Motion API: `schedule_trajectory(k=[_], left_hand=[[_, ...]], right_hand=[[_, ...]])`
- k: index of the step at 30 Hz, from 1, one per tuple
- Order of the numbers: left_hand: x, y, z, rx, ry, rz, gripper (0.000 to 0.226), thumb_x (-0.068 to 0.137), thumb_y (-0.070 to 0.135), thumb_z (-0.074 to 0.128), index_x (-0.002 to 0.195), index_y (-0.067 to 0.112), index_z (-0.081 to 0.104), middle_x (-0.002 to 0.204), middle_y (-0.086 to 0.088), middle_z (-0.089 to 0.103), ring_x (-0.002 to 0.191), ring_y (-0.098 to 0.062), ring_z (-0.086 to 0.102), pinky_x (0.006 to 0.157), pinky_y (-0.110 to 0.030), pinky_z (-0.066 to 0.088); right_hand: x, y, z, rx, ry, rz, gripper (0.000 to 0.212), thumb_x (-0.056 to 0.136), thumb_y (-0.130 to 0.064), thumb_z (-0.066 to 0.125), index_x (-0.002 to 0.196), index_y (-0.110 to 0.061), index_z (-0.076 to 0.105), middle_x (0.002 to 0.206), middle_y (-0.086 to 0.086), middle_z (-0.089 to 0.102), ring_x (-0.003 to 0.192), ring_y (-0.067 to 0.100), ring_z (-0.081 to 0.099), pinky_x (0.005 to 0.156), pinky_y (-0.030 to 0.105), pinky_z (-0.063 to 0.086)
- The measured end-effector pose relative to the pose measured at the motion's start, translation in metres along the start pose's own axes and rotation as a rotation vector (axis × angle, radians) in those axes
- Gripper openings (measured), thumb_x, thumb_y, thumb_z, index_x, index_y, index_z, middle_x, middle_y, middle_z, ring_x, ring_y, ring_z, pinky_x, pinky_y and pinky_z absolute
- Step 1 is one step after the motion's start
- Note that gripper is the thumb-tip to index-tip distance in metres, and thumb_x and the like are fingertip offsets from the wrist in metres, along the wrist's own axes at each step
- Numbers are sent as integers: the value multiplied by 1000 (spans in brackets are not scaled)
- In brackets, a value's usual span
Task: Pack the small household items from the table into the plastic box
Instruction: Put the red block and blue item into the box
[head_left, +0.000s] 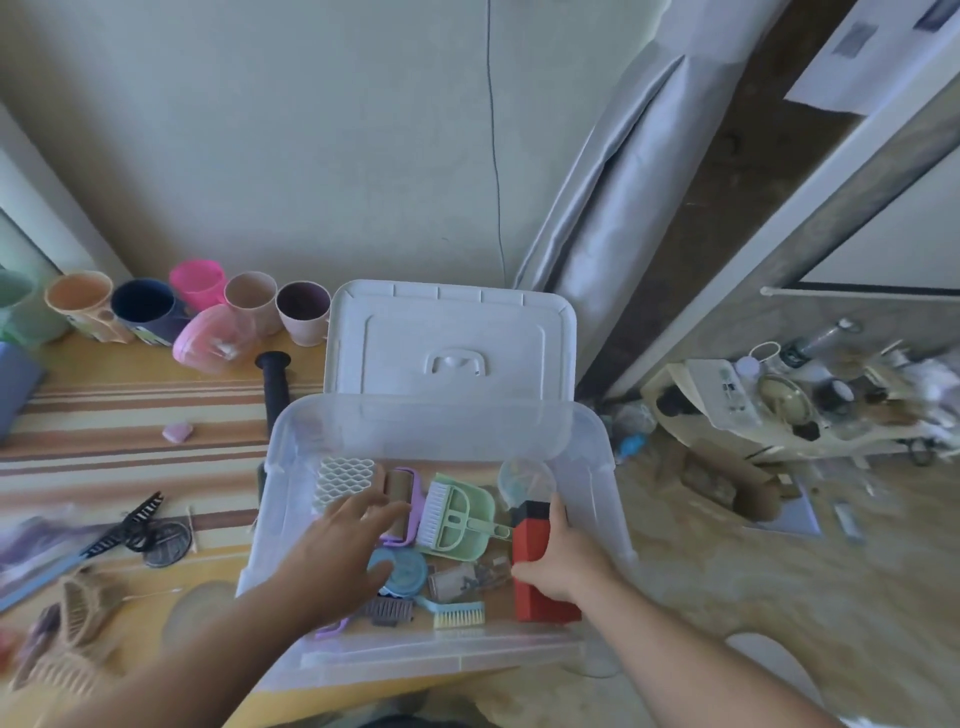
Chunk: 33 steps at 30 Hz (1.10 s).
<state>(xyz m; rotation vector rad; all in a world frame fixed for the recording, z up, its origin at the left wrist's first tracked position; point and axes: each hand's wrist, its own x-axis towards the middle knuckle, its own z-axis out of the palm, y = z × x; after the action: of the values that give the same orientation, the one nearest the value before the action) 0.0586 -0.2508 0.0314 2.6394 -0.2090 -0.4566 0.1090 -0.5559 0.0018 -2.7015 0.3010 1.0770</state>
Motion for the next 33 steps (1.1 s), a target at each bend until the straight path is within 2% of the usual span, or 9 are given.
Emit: schedule_trajectory(k=[4,7,14,18,23,26,28,30,33], left_hand=[[-6,-4,0,15,21,28,54,84,37,71,136,39,56,147,3,48,135,-27,46,104,-40,46],[-6,-5,2,163,20,80,55,63,40,87,114,40,67,125,3,64,114,-28,63,88,-41,57],[-21,-14,2,327,115,142,53,54,28,88,104,34,70,111,1,66,107,-30,60,97,-45,52],[-29,-29,6,314,144,153,51,59,26,84,107,36,70,112,1,67,109,-29,58,103,-42,42],[-36,-31,8,341,186,227,43,62,17,80,102,32,73,107,2,68,105,-30,60,95,-41,51],[-35,-31,7,347,187,236,40,64,17,78,101,31,73,108,1,67,107,-30,59,96,-42,50],[-35,-31,6,366,194,237,38,66,17,75,101,30,73,110,-1,66,107,-31,58,98,-43,48],[-37,-32,5,370,198,220,38,67,18,72,103,30,72,112,-2,65,108,-32,58,101,-45,46],[-43,-37,4,293,160,188,47,68,23,76,112,34,67,116,-1,64,112,-30,57,99,-45,50]], right_hand=[[6,-7,7,-211,30,-26,127,81,-74,66,164,-31,-20,108,5,68,81,23,68,65,38,59],[11,-7,8,-277,42,-62,124,83,-74,66,165,-31,-17,114,6,68,81,23,65,58,35,51],[5,1,12,-267,4,-125,140,76,-71,78,158,-38,-31,133,11,61,100,25,67,85,40,59],[-5,-4,19,-307,-59,-125,146,78,-43,90,155,-43,-34,125,7,52,94,20,62,88,39,59],[-7,-5,17,-407,-71,-81,132,88,-5,73,155,-42,-35,85,4,61,67,15,61,57,31,55],[-2,-9,12,-492,-10,-47,122,85,9,61,163,-37,-22,83,3,59,61,16,56,48,31,47],[-1,-11,11,-491,43,-83,123,84,6,65,164,-40,-16,111,7,57,72,18,61,52,33,51],[-1,-17,9,-422,110,-192,113,84,-2,64,164,-44,-4,142,9,36,98,24,60,66,38,57],[-4,-32,11,-306,195,-337,87,88,-26,66,162,-39,23,149,4,30,131,30,43,98,43,52]])
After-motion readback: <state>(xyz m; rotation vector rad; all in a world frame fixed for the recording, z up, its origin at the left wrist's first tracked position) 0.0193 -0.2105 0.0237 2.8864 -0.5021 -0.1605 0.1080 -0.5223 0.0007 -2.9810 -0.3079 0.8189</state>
